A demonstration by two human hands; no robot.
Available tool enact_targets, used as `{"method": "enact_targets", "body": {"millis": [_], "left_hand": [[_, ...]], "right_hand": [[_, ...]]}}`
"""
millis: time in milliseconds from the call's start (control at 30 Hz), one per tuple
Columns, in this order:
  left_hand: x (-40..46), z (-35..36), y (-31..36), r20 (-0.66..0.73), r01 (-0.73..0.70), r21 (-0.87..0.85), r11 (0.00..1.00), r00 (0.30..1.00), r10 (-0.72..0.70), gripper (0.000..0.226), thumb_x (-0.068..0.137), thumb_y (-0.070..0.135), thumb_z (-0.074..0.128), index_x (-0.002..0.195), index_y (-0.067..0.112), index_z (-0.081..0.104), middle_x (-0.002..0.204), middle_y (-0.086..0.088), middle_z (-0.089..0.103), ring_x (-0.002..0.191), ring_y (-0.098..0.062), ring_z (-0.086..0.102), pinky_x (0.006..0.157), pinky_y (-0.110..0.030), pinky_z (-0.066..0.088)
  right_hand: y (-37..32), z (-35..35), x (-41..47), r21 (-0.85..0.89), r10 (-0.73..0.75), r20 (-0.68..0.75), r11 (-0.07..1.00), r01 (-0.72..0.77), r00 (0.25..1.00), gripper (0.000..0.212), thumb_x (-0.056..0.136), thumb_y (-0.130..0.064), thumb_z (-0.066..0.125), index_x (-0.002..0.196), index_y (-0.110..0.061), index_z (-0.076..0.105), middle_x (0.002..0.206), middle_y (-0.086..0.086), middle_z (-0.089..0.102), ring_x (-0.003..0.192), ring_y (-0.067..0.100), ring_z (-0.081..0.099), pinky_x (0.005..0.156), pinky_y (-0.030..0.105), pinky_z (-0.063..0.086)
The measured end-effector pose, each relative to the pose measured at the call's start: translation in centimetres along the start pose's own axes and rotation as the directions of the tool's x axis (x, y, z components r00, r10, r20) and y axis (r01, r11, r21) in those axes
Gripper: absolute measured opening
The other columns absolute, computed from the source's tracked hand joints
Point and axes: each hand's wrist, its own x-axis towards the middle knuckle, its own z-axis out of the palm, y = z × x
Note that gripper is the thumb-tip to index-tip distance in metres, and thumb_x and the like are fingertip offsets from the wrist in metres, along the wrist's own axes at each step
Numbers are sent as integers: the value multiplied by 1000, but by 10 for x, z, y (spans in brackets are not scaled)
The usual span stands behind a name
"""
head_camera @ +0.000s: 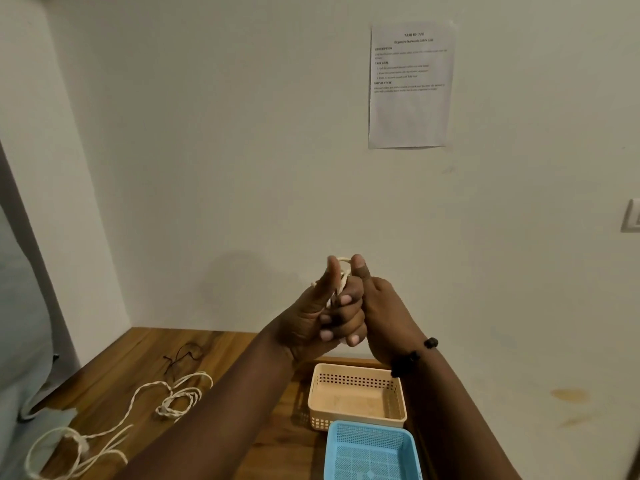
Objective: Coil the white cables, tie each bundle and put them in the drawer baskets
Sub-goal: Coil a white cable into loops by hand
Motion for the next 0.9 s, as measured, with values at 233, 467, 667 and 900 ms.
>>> {"method": "enact_targets", "body": {"millis": [233,467,667,900], "left_hand": [[14,18,2,-410,113,-123,986,899,-155,82,90,73,10,69,8,55,39,0,37,34,-13,42,56,-24,50],[16,31,11,-454,134,-181,974,867,-204,40,101,34,34,90,8,62,56,-2,55,53,-14,57,79,-31,43],[14,37,13,-492,116,-134,984,854,-168,40,98,39,45,109,5,64,66,-6,71,58,-16,70,66,-33,60],[12,41,18,-501,121,-139,983,848,-175,44,98,31,22,96,5,57,57,-3,55,61,-14,39,72,-31,37]], "right_hand": [[13,-1,2,366,54,-96,930,-15,994,48,102,-43,35,86,-4,59,62,8,65,53,15,64,51,24,54],[25,-2,10,443,45,-138,896,21,989,34,105,-19,36,90,-9,65,70,1,69,69,15,67,60,18,53],[25,-4,13,407,38,-172,913,36,984,39,103,-32,37,87,-9,64,74,6,64,73,17,65,67,24,56],[34,-1,16,310,15,-190,949,46,982,29,101,-23,42,88,-4,59,62,-6,63,60,8,63,58,17,49]]}}
